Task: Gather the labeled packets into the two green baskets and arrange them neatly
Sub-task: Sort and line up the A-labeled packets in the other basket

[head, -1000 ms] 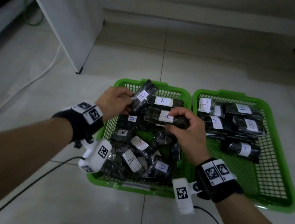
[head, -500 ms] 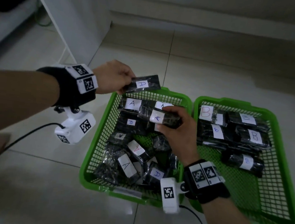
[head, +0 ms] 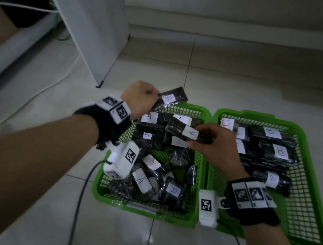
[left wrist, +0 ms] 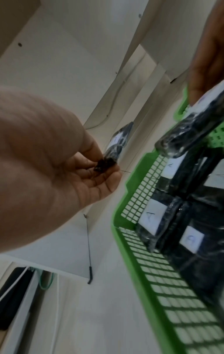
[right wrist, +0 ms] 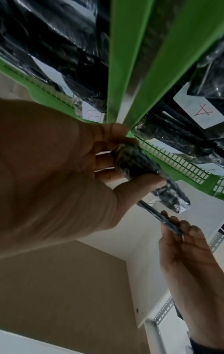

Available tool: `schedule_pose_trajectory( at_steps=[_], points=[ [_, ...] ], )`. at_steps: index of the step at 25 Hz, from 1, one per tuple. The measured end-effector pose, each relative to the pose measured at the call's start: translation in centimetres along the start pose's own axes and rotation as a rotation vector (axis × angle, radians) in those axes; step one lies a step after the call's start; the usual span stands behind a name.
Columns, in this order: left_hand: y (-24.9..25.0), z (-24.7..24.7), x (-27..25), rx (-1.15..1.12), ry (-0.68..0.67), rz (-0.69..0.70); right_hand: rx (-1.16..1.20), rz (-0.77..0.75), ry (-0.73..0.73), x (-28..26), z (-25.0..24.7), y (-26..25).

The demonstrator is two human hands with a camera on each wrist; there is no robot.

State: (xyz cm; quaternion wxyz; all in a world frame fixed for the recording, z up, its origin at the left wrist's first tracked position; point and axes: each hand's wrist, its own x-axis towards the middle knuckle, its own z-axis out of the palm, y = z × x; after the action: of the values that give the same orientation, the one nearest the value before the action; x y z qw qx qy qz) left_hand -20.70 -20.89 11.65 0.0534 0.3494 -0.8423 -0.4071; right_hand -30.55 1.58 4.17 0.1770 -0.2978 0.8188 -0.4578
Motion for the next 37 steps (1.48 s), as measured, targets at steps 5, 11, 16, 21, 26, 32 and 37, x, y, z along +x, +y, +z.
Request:
schedule_pose_trajectory(
  at_steps=[5,11,16,21,26,32,37],
  points=[
    [-6.5,1.8,-3.1,0.171,-0.043,0.073,-0.194,0.031,-0.041,-0.8,0.1,-0.1],
    [-13.3,1.7,-5.7,0.395,0.112,0.303,-0.223,-0.044,-0.028,-0.3,3.1,-1.7],
    [-12.7,0.4,-4.2,0.44,0.107,0.331,-0.359,-0.122,-0.02,0.4,5.9,-2.3],
    [-12.0,-1.1,-3.0,0.132,0.058,0.177,-0.401,-0.065,-0.061,1.0,4.8,-2.2],
    [-11.8,-0.4,-1.8,0.358,-0.034,0.288,-0.402,0.044,-0.064,1.5,2.7,-2.7],
    [-9.1,2.1,1.4,0.933,-0.221,0.456,-0.438,0.086,-0.1,0.4,1.8,-2.4],
    [-8.7,2.9,0.9,1.142,-0.336,0.48,-0.337,0.096,-0.075,-0.3,0.7,-1.8]
  ],
)
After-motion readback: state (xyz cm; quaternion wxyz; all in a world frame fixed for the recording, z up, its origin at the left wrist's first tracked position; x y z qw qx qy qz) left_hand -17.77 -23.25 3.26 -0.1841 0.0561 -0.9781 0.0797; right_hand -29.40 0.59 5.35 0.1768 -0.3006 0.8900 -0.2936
